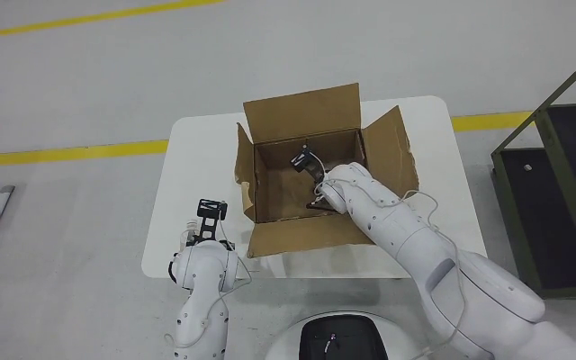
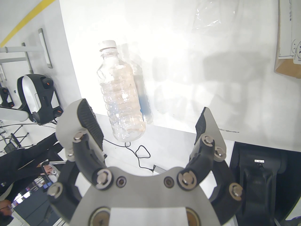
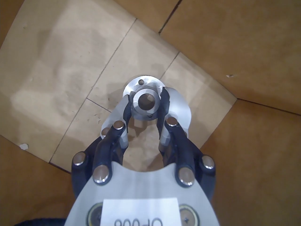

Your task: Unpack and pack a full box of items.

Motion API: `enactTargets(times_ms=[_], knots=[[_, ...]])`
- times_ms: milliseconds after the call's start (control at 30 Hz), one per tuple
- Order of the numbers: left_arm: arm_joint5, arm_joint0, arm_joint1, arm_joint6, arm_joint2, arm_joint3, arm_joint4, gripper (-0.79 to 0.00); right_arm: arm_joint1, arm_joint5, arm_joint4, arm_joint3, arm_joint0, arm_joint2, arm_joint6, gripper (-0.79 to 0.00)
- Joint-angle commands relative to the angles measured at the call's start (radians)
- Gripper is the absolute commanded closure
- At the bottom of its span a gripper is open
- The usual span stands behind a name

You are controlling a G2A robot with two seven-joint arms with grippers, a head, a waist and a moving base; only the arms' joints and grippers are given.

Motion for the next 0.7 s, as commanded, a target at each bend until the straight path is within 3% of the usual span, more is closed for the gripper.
enactTargets(times_ms=[0,267,500,567,633,667], knots=[[0.000,0.000,0.000,0.000,0.000,0.000,0.000,-0.785,-0.003,-0.007,0.002,-0.005,0.004,0.002,0.010,-0.219],[0.000,0.000,0.000,0.000,0.000,0.000,0.000,-0.785,-0.005,-0.129,-0.002,-0.029,0.010,0.002,0.086,-0.222],[0.000,0.000,0.000,0.000,0.000,0.000,0.000,-0.785,0.000,-0.156,-0.021,-0.051,-0.003,0.005,0.116,-0.139],[0.000,0.000,0.000,0.000,0.000,0.000,0.000,-0.785,0.001,-0.152,-0.032,-0.055,-0.008,0.005,0.122,-0.182],[0.000,0.000,0.000,0.000,0.000,0.000,0.000,-0.785,0.002,-0.147,-0.036,-0.062,-0.012,0.007,0.127,-0.292],[0.000,0.000,0.000,0.000,0.000,0.000,0.000,-0.785,0.003,-0.146,-0.039,-0.066,-0.013,0.008,0.130,-0.296]])
